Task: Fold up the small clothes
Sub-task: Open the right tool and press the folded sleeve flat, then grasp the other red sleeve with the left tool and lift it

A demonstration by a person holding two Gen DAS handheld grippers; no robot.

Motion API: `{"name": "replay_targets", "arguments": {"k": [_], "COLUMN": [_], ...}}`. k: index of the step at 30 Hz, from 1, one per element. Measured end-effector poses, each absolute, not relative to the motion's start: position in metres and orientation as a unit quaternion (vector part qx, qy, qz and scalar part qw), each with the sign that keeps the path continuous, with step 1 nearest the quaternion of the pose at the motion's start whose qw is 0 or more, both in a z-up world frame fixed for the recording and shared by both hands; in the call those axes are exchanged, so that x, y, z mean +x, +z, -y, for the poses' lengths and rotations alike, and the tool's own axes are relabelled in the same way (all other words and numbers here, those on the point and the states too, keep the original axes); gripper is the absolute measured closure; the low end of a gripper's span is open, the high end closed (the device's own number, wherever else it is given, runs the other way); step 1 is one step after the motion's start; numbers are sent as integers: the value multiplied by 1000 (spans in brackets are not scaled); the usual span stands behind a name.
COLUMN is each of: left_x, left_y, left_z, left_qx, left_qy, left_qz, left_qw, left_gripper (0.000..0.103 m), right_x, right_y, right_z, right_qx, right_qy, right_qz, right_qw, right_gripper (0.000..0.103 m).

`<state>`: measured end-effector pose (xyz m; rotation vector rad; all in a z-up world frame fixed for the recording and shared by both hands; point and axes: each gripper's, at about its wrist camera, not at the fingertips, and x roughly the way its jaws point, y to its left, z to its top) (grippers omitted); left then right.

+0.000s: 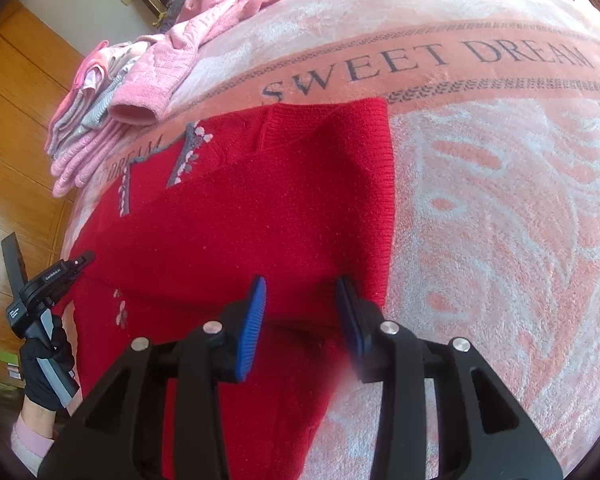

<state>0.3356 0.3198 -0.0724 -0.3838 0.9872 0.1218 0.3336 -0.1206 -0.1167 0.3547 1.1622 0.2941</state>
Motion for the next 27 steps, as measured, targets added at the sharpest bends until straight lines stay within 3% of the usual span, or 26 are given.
{"name": "replay_targets", "arguments": {"k": [3,5,16,24,27], "left_x": [330,330,342,330,313], "left_y": [-44,-34,-96,-80,-61], "left_z": [-321,-312,-289,-306,-334], "left_qx": [-190,-184,-193,-212,-206], "left_qy": [47,29,-9,-2,10], "left_qz": [-439,-433,-504,-507,-490], "left_qw": [877,882,842,835,847], "left_gripper": [69,66,65,64,54], "right_x": [332,333,334,329,322], "right_y": [-97,-89,-134,-120,-100], "right_z": [121,119,100,94,83], "right_qx": [171,179,177,168,155], "right_qy": [152,159,151,153,175], "right_qz": [-515,-507,-554,-539,-521], "right_qw": [826,828,799,811,821], "right_gripper": [63,61,62,56,53]}}
